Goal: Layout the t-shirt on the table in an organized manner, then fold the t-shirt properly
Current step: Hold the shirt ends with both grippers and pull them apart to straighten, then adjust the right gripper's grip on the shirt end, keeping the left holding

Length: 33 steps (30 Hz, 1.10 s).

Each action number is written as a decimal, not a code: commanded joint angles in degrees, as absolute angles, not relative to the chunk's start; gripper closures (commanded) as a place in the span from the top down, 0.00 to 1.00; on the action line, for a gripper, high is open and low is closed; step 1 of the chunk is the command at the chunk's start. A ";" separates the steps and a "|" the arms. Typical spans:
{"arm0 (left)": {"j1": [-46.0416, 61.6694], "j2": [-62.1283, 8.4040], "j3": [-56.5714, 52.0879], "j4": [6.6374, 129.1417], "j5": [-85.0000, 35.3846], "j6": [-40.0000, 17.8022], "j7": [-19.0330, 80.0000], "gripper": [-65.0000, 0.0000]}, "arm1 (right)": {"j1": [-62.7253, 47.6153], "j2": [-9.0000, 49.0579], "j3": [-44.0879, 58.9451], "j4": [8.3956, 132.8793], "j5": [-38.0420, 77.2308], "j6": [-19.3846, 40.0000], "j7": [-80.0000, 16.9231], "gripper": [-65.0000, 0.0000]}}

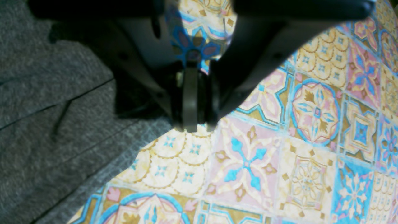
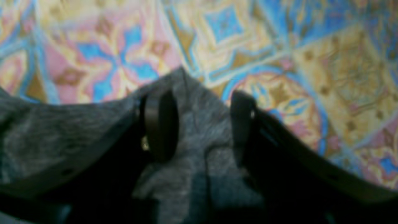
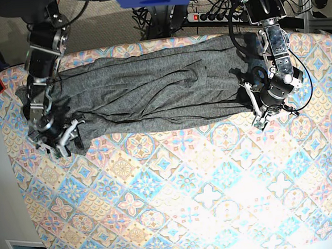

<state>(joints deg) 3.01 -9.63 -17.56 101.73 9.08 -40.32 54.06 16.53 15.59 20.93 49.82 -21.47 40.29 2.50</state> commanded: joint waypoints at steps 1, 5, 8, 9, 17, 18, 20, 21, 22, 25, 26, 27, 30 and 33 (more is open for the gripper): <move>2.15 -10.15 -17.80 102.81 8.92 -40.00 53.58 0.06 | 17.89 16.40 20.97 50.51 -22.99 40.00 2.77 0.43; 2.33 -10.15 -17.80 102.99 8.92 -40.00 53.67 0.06 | 17.54 16.40 21.41 50.42 -29.85 40.00 4.35 0.43; 2.42 -10.15 -17.80 103.08 8.92 -40.00 53.67 0.06 | 16.40 16.40 23.78 50.07 -33.27 40.00 8.31 0.43; 2.42 -10.15 -17.80 103.08 8.92 -40.00 53.67 0.06 | 16.22 16.31 24.84 50.07 -34.15 40.00 9.19 0.43; 2.07 -10.33 -17.80 102.81 8.92 -40.00 53.23 0.06 | 16.22 16.13 26.86 49.89 -42.24 40.00 9.01 0.18; 1.98 -10.42 -17.80 102.81 8.92 -40.00 53.23 0.06 | 16.22 16.04 26.86 49.98 -42.95 40.00 8.48 0.13; 1.98 -11.56 -17.54 102.81 9.01 -40.00 53.23 0.06 | 16.22 15.96 26.86 50.24 -43.47 40.00 6.99 0.03; 1.98 -12.18 -17.45 102.81 8.92 -40.00 53.23 0.06 | 16.22 15.96 26.86 50.24 -43.47 40.00 6.29 0.00; 1.98 -12.35 -17.45 102.73 8.92 -40.00 53.23 0.06 | 16.22 15.96 26.86 50.33 -43.47 40.00 5.67 0.00; 1.98 -12.53 -17.63 102.73 8.92 -40.00 53.23 0.06 | 16.22 15.96 26.86 50.33 -43.30 40.00 4.79 0.00; 1.98 -12.97 -17.63 102.73 8.92 -40.00 53.23 0.06 | 16.22 15.96 26.86 50.33 -43.30 40.00 4.70 0.00; 2.07 -13.23 -17.54 102.73 8.92 -40.00 53.23 0.06 | 16.22 15.96 27.12 50.42 -43.30 40.00 4.70 0.00; 2.07 -13.23 -17.45 102.11 8.92 -40.00 53.23 0.06 | 16.31 15.96 30.37 51.74 -43.30 40.00 5.05 0.00; 1.98 -13.32 -17.45 100.97 8.92 -40.00 53.14 0.06 | 16.31 14.81 32.22 55.43 -43.30 40.00 5.14 0.00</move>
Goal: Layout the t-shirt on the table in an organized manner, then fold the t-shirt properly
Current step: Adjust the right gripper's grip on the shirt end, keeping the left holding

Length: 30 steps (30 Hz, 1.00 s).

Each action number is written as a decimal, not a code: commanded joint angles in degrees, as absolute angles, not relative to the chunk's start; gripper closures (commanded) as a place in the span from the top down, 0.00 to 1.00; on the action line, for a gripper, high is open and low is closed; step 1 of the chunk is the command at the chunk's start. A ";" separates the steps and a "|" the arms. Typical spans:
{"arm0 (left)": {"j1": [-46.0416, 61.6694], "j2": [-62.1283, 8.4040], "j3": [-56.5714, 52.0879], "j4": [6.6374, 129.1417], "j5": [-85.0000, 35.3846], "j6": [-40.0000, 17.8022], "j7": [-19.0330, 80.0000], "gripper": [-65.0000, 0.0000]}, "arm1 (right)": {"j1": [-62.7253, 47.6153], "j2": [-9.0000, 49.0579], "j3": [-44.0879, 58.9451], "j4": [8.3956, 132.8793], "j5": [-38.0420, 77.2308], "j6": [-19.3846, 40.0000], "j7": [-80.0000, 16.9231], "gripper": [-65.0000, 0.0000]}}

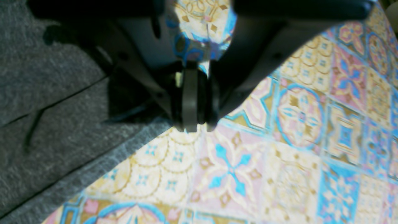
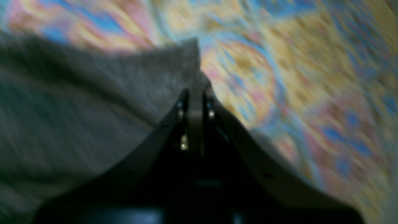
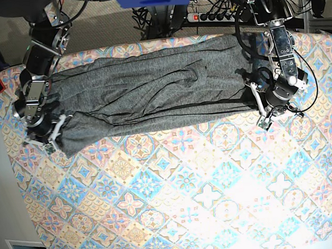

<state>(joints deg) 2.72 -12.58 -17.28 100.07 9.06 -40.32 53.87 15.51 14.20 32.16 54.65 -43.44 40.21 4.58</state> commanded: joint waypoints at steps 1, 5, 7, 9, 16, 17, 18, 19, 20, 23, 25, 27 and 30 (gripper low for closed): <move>1.98 -13.32 -17.45 100.53 8.92 -40.00 53.14 0.06 | 16.31 14.29 32.40 57.19 -43.30 40.00 5.14 0.00; 2.24 -13.05 -17.45 100.00 8.92 -40.00 50.86 0.06 | 16.31 13.93 32.40 63.78 -43.30 40.00 4.88 0.00; 2.51 -13.05 -17.45 99.91 8.92 -40.00 50.15 0.06 | 16.31 13.85 32.31 65.89 -43.30 40.00 4.97 0.00; 2.51 -12.97 -17.45 99.91 8.92 -40.00 49.98 0.06 | 16.31 12.62 32.31 66.68 -43.30 40.00 5.14 0.00; 2.51 -12.88 -17.45 99.91 8.92 -40.00 49.98 0.06 | 16.31 9.27 37.23 67.03 -43.56 40.00 5.05 0.16; 2.51 -12.88 -17.45 99.91 8.92 -40.00 49.98 0.06 | 16.31 9.01 37.41 67.03 -43.56 40.00 5.14 0.21; 2.51 -12.88 -17.45 99.91 8.92 -40.00 49.98 0.06 | 16.31 8.92 37.41 66.86 -43.56 40.00 5.14 0.27; 2.51 -12.88 -17.45 99.91 8.92 -40.00 49.98 0.06 | 16.31 8.92 37.05 66.59 -43.56 40.00 5.14 0.32; 2.51 -12.88 -17.45 99.91 8.92 -40.00 49.98 0.06 | 16.31 9.01 36.88 66.42 -43.65 40.00 5.14 0.37; 2.59 -12.88 -17.45 99.82 9.01 -40.00 49.98 0.06 | 16.31 9.10 35.21 64.84 -43.38 40.00 5.14 0.47; 2.59 -12.88 -17.45 99.82 9.01 -40.00 49.98 0.06 | 16.31 9.10 34.68 61.58 -43.38 40.00 5.14 0.47; 2.59 -12.88 -17.45 99.82 9.01 -40.00 49.98 0.06 | 16.92 9.19 34.68 58.33 -43.38 40.00 5.23 0.46; 2.59 -12.79 -17.36 99.82 9.01 -40.00 50.07 0.06 | 21.41 9.19 34.68 52.88 -43.47 40.00 7.16 0.44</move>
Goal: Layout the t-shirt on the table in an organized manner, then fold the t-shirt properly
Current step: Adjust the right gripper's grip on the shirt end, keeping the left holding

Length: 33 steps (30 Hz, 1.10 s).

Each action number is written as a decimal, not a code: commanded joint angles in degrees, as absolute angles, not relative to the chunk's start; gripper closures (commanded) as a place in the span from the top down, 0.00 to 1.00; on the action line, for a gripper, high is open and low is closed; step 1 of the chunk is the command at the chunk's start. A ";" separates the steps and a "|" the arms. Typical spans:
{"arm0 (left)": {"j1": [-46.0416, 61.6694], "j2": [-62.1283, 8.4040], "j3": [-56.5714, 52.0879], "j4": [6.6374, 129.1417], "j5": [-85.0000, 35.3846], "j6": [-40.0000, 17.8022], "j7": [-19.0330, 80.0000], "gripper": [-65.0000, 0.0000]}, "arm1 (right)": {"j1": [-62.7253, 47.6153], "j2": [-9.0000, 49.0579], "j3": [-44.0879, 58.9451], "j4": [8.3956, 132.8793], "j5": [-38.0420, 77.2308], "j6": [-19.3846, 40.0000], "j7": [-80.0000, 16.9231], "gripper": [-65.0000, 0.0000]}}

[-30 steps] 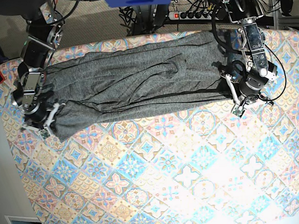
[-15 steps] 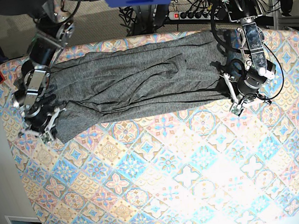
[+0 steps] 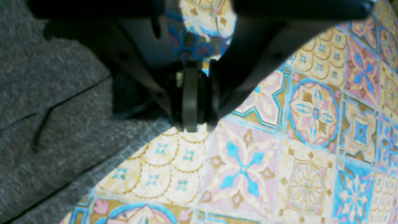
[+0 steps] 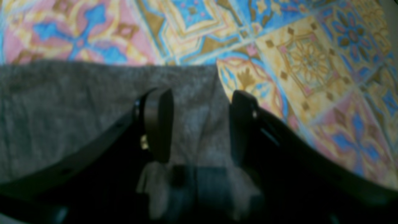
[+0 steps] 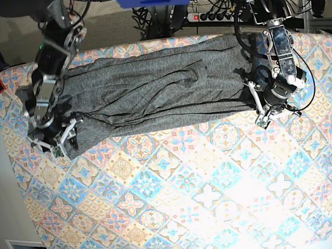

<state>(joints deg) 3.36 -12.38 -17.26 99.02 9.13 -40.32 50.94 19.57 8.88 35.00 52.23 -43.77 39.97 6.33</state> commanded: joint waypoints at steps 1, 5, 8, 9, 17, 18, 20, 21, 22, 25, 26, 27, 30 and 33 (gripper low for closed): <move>2.59 -12.79 -17.36 99.82 9.01 -40.00 50.07 0.06 | 22.46 9.19 34.68 51.38 -43.65 40.00 8.04 0.43; 2.59 -12.70 -17.36 99.91 8.92 -40.00 52.09 0.06 | 24.31 10.51 34.68 45.67 -43.74 40.00 10.33 0.44; 2.59 -12.09 -17.63 99.91 8.92 -40.00 52.79 0.06 | 24.40 12.09 34.68 43.30 -43.74 40.00 10.42 0.44; 2.59 -12.09 -17.54 99.91 8.92 -40.00 52.70 0.06 | 24.40 12.09 34.68 43.12 -43.74 40.00 10.42 0.44; 2.59 -12.09 -17.45 100.00 8.92 -40.00 52.88 0.06 | 24.04 14.37 34.59 43.12 -43.74 40.00 10.51 0.44; 2.59 -12.09 -17.45 100.00 8.92 -40.00 52.88 0.06 | 23.96 14.46 34.59 43.12 -43.74 40.00 10.86 0.44; 2.59 -12.09 -17.45 100.00 8.92 -40.00 52.88 0.06 | 23.52 14.73 34.59 43.12 -43.74 40.00 11.47 0.43; 2.59 -12.09 -17.45 100.00 8.92 -40.00 52.88 0.06 | 22.55 14.73 34.59 43.12 -43.74 40.00 11.65 0.43; 2.59 -12.00 -17.45 100.00 8.92 -40.00 52.88 0.06 | 21.58 14.73 34.59 43.12 -43.82 40.00 11.65 0.43; 2.59 -12.00 -17.45 100.00 8.92 -40.00 52.88 0.06 | 19.21 14.73 34.51 43.12 -43.91 40.00 11.65 0.40; 2.59 -12.00 -17.45 100.00 8.92 -40.00 52.88 0.06 | 18.68 14.73 34.51 43.12 -44.26 40.00 11.65 0.37; 2.59 -12.00 -17.45 100.00 8.92 -40.00 52.88 0.06 | 18.24 14.73 34.51 43.12 -45.32 40.00 11.65 0.32; 2.59 -12.00 -17.63 100.18 8.92 -40.00 52.88 0.06 | 18.15 14.73 34.51 43.12 -50.86 40.00 11.65 0.13; 2.59 -12.00 -17.45 100.26 8.92 -40.00 52.88 0.06 | 18.15 14.73 34.86 43.12 -54.37 40.00 11.65 0.00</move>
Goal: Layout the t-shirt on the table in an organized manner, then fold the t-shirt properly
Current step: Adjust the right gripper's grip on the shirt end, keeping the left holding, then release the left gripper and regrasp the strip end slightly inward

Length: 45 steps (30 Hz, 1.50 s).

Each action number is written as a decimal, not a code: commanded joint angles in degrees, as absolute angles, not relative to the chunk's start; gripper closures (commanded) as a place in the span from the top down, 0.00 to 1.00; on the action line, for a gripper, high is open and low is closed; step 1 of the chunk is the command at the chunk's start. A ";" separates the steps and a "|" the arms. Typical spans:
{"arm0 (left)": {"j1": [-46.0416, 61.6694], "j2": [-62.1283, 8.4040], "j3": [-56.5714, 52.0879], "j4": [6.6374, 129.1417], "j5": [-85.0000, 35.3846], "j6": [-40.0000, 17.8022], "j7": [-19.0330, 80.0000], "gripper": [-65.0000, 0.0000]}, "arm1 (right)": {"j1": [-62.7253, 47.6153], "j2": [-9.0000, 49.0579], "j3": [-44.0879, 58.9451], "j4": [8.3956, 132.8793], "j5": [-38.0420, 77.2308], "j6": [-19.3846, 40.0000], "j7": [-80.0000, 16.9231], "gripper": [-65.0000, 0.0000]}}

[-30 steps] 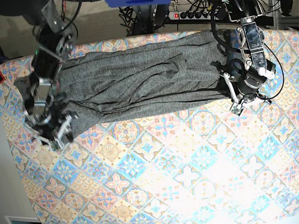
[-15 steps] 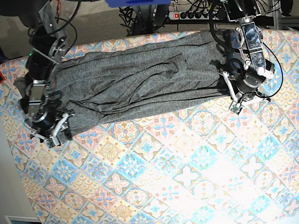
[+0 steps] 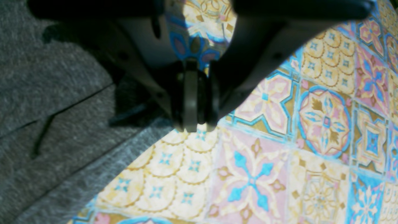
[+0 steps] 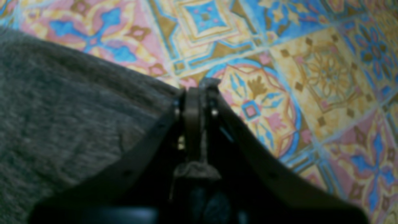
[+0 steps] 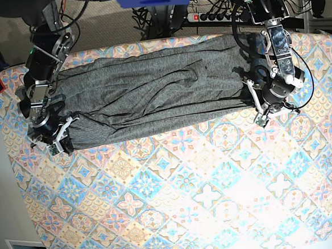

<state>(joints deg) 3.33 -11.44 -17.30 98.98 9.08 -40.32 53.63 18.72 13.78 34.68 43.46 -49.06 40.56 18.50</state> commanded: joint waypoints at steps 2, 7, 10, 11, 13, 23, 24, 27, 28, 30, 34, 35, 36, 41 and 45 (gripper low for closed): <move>2.59 -12.00 -17.45 100.26 8.92 -40.00 52.88 0.06 | 18.07 14.73 34.95 43.21 -54.37 40.00 11.65 0.01; 2.07 -12.00 -17.45 100.26 8.92 -40.00 52.88 0.06 | 18.33 14.73 39.25 43.30 -54.20 40.00 12.00 0.00; 1.98 -12.00 -17.45 100.35 8.92 -40.00 52.88 0.06 | 18.95 14.46 45.14 46.29 -54.20 40.00 14.99 0.00; 1.98 -12.00 -17.45 100.35 8.92 -40.00 52.88 0.06 | 19.56 14.46 46.20 48.04 -54.20 40.00 15.60 0.00; 1.98 -12.00 -17.45 100.35 8.92 -40.00 52.88 0.06 | 20.18 14.46 47.08 51.65 -54.20 40.00 15.87 0.00; 5.32 -12.00 -17.36 102.37 8.57 -40.00 52.44 0.06 | 19.74 11.56 47.34 62.81 -54.20 40.00 16.13 0.00; 6.02 -12.00 -17.36 103.25 8.57 -40.00 52.44 0.06 | 19.03 11.38 47.34 63.69 -54.20 40.00 16.13 0.00; 6.73 -12.00 -17.36 104.48 8.57 -40.00 52.44 0.06 | 17.01 9.71 47.34 66.51 -52.53 40.00 16.22 0.00; 6.81 -12.00 -17.36 104.48 8.57 -40.00 52.44 0.06 | 16.48 9.36 47.34 67.91 -51.38 40.00 16.22 0.00; 6.81 -12.09 -17.36 104.48 8.84 -40.00 52.44 0.06 | 15.25 9.10 47.08 70.55 -49.36 40.00 16.13 0.00; 6.29 -12.09 -17.54 104.48 8.84 -40.00 52.44 0.07 | 14.11 8.31 46.99 71.34 -48.92 40.00 16.13 0.00; 5.67 -12.09 -17.36 104.48 8.84 -40.00 52.44 0.08 | 14.11 8.31 46.99 71.34 -48.92 40.00 16.13 0.00; 4.44 -12.09 -17.36 104.48 8.66 -40.00 52.44 0.10 | 14.11 8.31 46.99 71.25 -48.92 40.00 16.13 0.00; -0.48 -11.91 -12.70 104.48 8.66 -40.00 52.88 0.17 | 12.97 7.96 46.99 71.25 -48.92 40.00 16.13 0.00; -3.91 -11.12 -8.40 102.55 8.57 -40.00 52.79 0.31 | 12.88 7.96 46.99 70.90 -48.92 40.00 16.13 0.00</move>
<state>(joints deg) -2.37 -10.96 -8.25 102.10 9.06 -40.42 53.65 11.66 6.92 47.00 70.02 -50.11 40.49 14.66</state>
